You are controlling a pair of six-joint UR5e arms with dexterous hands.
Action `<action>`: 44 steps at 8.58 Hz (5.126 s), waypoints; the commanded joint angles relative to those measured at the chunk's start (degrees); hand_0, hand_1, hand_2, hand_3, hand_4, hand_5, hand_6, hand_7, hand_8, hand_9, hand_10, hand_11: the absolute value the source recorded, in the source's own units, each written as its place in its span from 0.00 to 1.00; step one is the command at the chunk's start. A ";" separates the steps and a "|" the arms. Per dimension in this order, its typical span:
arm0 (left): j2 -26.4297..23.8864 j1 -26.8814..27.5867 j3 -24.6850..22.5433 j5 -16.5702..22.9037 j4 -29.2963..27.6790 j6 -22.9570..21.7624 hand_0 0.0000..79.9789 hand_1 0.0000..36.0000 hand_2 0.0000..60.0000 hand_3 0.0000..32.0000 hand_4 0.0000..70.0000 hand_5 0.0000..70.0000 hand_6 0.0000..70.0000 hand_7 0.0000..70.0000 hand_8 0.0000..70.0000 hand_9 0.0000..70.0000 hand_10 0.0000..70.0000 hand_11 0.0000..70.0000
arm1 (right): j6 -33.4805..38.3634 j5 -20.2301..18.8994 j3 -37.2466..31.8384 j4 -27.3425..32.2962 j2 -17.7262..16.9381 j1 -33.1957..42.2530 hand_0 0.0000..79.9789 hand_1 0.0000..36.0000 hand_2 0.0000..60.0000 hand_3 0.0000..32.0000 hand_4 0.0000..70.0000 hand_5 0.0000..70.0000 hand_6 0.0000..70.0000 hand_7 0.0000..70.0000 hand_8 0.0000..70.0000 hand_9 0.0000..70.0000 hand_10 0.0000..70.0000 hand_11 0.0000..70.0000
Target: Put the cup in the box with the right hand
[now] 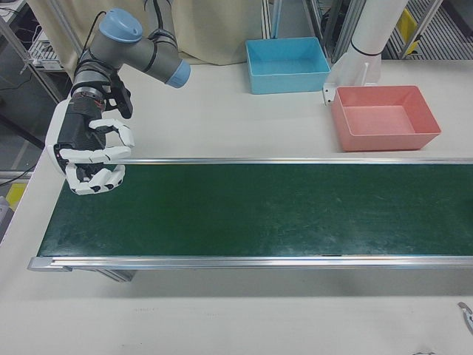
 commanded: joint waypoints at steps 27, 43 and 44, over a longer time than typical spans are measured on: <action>0.00 0.00 -0.04 0.00 0.00 0.00 0.00 0.00 0.00 0.00 0.00 0.00 0.00 0.00 0.00 0.00 0.00 0.00 | 0.00 0.00 0.24 0.00 -0.09 -0.06 0.73 0.70 0.58 0.00 0.92 0.18 0.32 1.00 0.57 0.83 0.67 0.95; 0.00 0.00 -0.04 0.00 0.00 0.00 0.00 0.00 0.00 0.00 0.00 0.00 0.00 0.00 0.00 0.00 0.00 0.00 | 0.00 0.00 -0.02 0.00 0.08 -0.06 0.73 0.70 0.58 0.00 0.92 0.19 0.33 1.00 0.58 0.84 0.68 0.97; 0.00 0.00 -0.04 0.00 0.00 0.00 0.00 0.00 0.00 0.00 0.00 0.00 0.00 0.00 0.00 0.00 0.00 0.00 | -0.09 0.00 -0.02 0.00 0.08 -0.06 0.73 0.70 0.58 0.00 0.93 0.19 0.33 1.00 0.58 0.84 0.69 0.98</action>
